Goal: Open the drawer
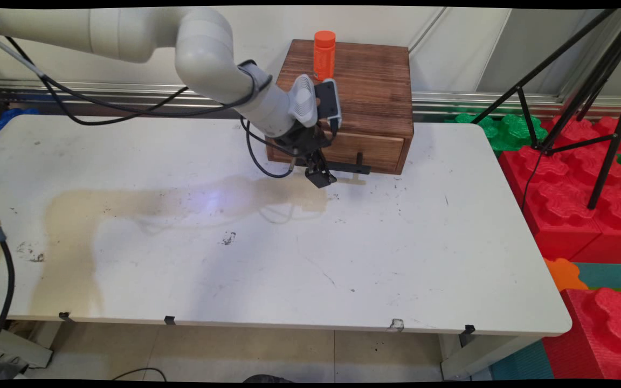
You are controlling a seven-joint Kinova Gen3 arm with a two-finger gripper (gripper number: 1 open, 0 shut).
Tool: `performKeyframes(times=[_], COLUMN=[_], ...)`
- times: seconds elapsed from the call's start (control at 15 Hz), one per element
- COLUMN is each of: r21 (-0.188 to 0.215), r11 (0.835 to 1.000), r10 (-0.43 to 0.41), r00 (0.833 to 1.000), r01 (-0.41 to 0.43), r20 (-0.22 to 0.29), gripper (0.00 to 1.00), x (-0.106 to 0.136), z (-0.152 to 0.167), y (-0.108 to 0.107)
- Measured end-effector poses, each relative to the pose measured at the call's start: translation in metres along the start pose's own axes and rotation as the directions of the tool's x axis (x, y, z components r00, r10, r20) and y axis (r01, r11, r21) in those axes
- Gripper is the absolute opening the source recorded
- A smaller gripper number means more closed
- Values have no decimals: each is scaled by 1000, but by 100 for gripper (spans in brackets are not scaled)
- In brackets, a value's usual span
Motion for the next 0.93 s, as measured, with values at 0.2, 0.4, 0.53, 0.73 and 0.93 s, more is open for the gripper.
performKeyframes(times=[0.2, 0.4, 0.53, 0.73, 0.93], r21=[-5, -11, -16, -31, -49], r11=[1000, 1000, 1000, 999, 999], r10=[9, 13, 14, 17, 20], r00=[1000, 1000, 1000, 1000, 1000], r01=[-9, -13, -14, -17, -20], r20=[1, 1, 2, 4, 6], gripper=[100, 100, 100, 100, 100], x=[-1, -2, -2, -4, -6], z=[14, 26, 32, 43, 49], y=[1, 3, 4, 6, 9])
